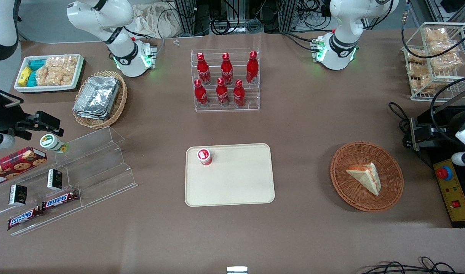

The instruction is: Place sandwich from basket to tray

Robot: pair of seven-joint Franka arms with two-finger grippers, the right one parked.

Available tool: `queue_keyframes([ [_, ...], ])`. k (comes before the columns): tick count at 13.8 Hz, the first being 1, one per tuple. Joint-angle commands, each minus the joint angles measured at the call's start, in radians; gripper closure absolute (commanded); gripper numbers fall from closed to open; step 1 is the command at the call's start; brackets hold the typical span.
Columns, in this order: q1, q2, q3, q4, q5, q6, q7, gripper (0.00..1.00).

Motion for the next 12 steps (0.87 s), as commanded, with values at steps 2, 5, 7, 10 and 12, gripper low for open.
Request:
queue_keyframes([
  [2, 0.0, -0.005, -0.001, 0.003, 0.018, -0.011, 0.003, 0.01],
  [5, 0.003, 0.003, -0.001, 0.003, 0.012, -0.013, 0.0, 0.01],
  [7, 0.0, 0.003, -0.001, 0.003, 0.018, -0.011, -0.007, 0.0],
  [10, -0.005, 0.012, -0.001, -0.024, 0.007, 0.001, -0.036, 0.0],
  [12, 0.0, 0.009, -0.001, -0.094, 0.004, 0.077, -0.115, 0.0],
])
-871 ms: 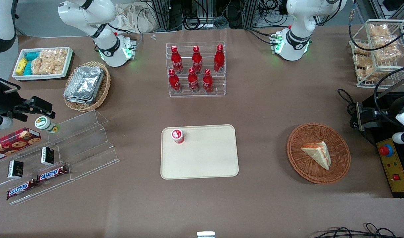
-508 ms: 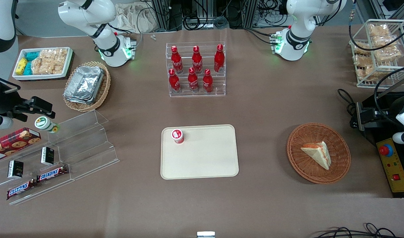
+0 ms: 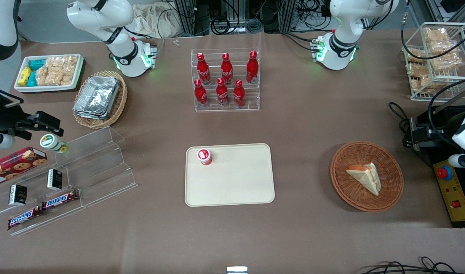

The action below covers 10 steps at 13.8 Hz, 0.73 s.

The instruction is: Place sandwich from basket to tray

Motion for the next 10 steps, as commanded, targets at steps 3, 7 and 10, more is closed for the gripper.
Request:
queue_keyframes([
  [3, -0.011, -0.01, -0.005, -0.215, 0.007, 0.238, -0.159, 0.0],
  [7, -0.018, -0.002, -0.005, -0.315, 0.004, 0.319, -0.205, 0.0],
  [10, -0.062, 0.056, -0.006, -0.324, 0.01, 0.375, -0.43, 0.0],
])
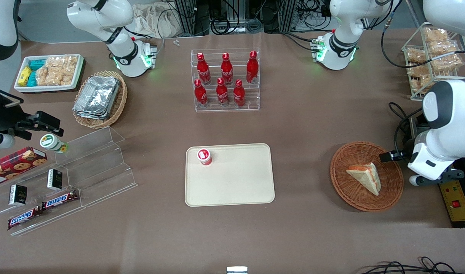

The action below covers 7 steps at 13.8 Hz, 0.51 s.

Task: Place sandwich from basket to tray
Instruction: 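Move the open left gripper down over the wrapped sandwich in the basket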

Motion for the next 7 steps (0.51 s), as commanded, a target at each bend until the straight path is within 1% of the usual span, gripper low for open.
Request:
queue_keyframes([
  [1, -0.044, 0.037, 0.001, -0.013, 0.012, 0.051, -0.201, 0.0],
  [3, -0.05, 0.056, 0.001, -0.015, 0.012, 0.073, -0.26, 0.01],
  [7, -0.037, 0.088, 0.003, -0.021, 0.006, 0.097, -0.278, 0.01],
])
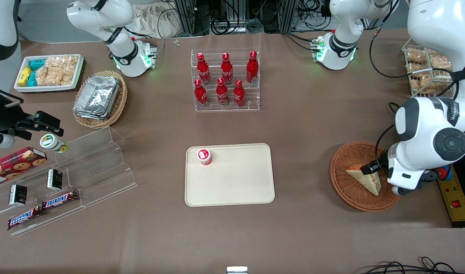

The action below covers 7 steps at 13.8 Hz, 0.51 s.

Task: Place sandwich from basket to tray
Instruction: 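Move the open left gripper down over the wrapped sandwich in the basket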

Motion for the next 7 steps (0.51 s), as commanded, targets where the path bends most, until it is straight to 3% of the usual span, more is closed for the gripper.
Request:
queue_keyframes([
  [1, 0.017, 0.017, 0.003, -0.01, 0.004, 0.042, -0.065, 0.01],
  [7, 0.048, 0.062, 0.001, -0.054, 0.002, 0.091, -0.166, 0.01],
])
